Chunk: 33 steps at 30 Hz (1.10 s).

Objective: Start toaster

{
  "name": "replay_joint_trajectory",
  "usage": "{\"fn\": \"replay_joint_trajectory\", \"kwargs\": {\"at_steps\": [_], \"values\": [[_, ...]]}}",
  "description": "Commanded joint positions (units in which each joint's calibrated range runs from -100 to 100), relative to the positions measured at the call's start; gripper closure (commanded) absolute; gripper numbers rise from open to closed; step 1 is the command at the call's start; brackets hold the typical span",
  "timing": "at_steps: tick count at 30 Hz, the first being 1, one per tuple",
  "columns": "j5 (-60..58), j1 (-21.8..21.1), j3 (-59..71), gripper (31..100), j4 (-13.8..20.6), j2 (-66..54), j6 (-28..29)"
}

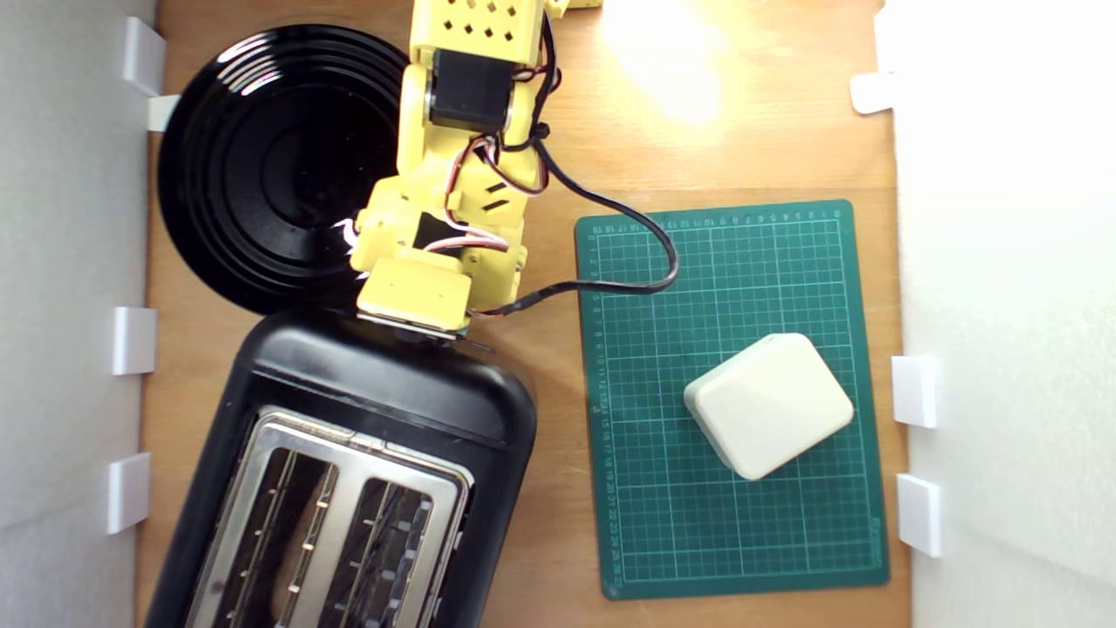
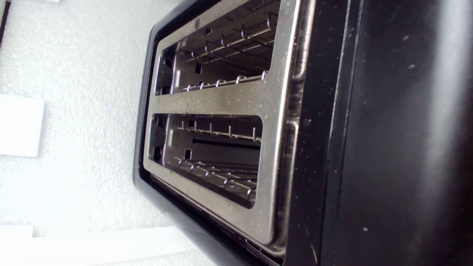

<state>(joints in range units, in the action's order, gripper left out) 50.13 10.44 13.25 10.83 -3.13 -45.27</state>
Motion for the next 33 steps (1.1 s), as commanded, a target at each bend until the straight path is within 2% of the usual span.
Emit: {"fn": "replay_joint_trajectory", "kwargs": {"at_steps": [1,7,14,23,33], "values": [[-2.55,1.47,-0.03,98.8,0.14,1.71,-0.41],[-2.55,1.15,1.06,98.8,-0.04,1.71,-0.47],[-7.52,0.59,9.78,98.8,0.33,0.79,-0.57],[-8.11,0.51,14.23,98.8,0.71,0.79,-0.52],[-16.34,0.51,25.05,98.8,0.89,-0.95,-0.57]]}}
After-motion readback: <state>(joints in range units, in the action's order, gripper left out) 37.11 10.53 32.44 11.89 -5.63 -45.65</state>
